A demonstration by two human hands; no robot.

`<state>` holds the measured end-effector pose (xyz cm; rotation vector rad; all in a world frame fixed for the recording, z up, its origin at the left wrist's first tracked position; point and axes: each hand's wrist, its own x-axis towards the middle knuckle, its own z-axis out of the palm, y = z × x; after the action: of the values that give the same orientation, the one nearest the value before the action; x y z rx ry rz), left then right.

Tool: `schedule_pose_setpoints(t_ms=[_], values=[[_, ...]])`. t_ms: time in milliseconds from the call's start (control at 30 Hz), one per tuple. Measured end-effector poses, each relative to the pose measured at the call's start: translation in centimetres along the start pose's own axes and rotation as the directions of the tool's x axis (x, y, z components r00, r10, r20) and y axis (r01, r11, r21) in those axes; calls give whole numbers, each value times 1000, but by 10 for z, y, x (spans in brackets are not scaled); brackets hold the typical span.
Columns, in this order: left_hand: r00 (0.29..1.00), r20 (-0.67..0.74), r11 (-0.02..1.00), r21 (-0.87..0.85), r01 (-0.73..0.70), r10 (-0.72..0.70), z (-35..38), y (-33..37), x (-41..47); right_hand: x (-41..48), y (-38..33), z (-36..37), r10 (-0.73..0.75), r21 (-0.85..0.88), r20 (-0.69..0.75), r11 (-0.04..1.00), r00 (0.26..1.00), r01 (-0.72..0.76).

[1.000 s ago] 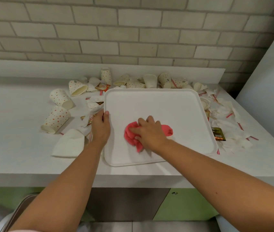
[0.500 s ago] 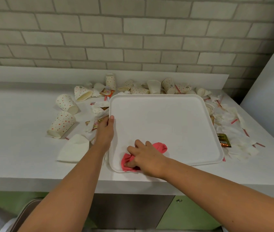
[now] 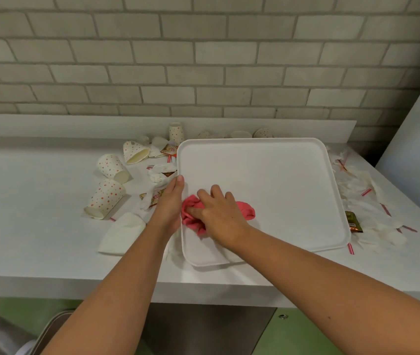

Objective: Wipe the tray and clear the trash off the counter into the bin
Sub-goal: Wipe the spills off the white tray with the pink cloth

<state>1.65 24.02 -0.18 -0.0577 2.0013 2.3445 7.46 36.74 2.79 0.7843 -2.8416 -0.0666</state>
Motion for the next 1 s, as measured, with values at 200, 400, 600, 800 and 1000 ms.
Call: schedule_pose_setpoints(t_ms=[200,400,600,800,1000], values=[[997,-18,996,31,-79,79,18,14,-7,19,10,-27,104,-7,-66,995,992,-104],[983,46,983,54,-178,176,29,33,-16,35,15,-49,183,-15,-179,982,967,-189],[973,46,971,70,-228,225,35,46,-22,50,27,-70,261,-12,-165,964,951,-267],[967,39,965,63,-253,251,41,51,-22,53,36,-80,360,95,-178,933,916,-348],[963,29,961,48,-271,270,45,56,-23,51,43,-84,333,134,-223,941,916,-309]])
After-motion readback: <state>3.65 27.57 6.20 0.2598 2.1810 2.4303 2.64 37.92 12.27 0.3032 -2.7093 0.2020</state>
